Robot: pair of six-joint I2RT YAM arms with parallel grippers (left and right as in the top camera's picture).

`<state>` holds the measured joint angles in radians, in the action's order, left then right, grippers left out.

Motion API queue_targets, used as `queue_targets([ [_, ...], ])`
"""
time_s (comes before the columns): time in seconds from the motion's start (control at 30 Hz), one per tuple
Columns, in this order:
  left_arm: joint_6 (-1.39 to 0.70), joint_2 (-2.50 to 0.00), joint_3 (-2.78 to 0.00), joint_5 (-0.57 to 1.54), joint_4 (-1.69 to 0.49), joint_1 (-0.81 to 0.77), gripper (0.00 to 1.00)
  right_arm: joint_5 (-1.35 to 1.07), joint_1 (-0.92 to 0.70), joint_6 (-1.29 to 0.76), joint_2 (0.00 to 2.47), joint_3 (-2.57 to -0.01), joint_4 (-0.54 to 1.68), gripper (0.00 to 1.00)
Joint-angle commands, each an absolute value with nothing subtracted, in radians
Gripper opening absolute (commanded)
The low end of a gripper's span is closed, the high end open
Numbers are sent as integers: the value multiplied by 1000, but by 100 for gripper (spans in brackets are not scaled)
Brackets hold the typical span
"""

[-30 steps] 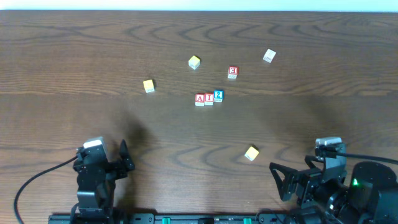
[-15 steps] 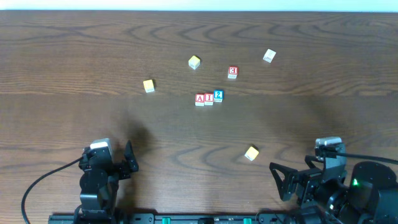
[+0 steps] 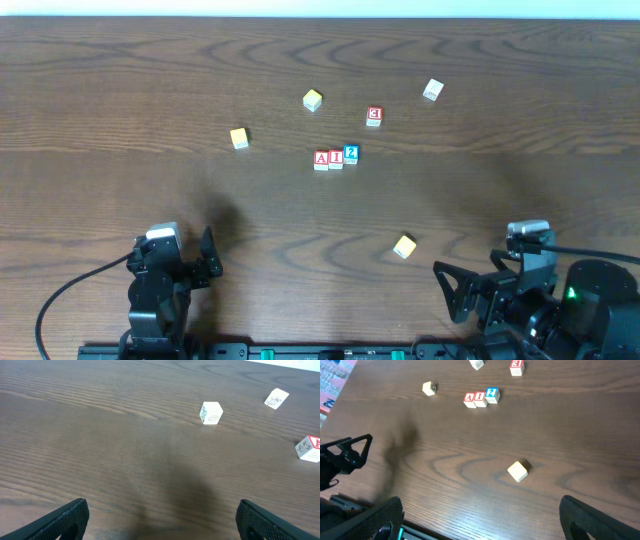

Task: Spell out Ai2

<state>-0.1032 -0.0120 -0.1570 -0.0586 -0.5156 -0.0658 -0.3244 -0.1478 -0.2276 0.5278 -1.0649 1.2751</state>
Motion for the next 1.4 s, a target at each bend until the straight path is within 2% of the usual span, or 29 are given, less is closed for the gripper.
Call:
queue_targets([
  [0.0, -89, -4, -140, -54, -512, -59, 95, -325, -145, -239, 525, -1066, 1276, 99],
  [0.2, -89, -4, -140, -54, -512, -59, 95, -319, -145, -236, 525, -1066, 1277, 99],
  [0.33, -89, -4, -140, -54, -512, -59, 95, -151, -128, -162, 469, -1039, 1182, 99],
  [0.47, -89, -4, -140, -54, -512, -59, 95, -135, -72, 47, 300, -885, 992, 99],
  [0.6, -89, -4, -140, -54, -512, -59, 95, -135, -21, 186, 140, -702, 913, 99],
  [0.87, -89, -4, -140, -54, -512, -59, 95, -135, 6, 207, 4, -445, 868, 99],
  [1.37, -89, -4, -140, -54, -512, -59, 95, -138, 6, 196, 6, -189, 843, 99],
])
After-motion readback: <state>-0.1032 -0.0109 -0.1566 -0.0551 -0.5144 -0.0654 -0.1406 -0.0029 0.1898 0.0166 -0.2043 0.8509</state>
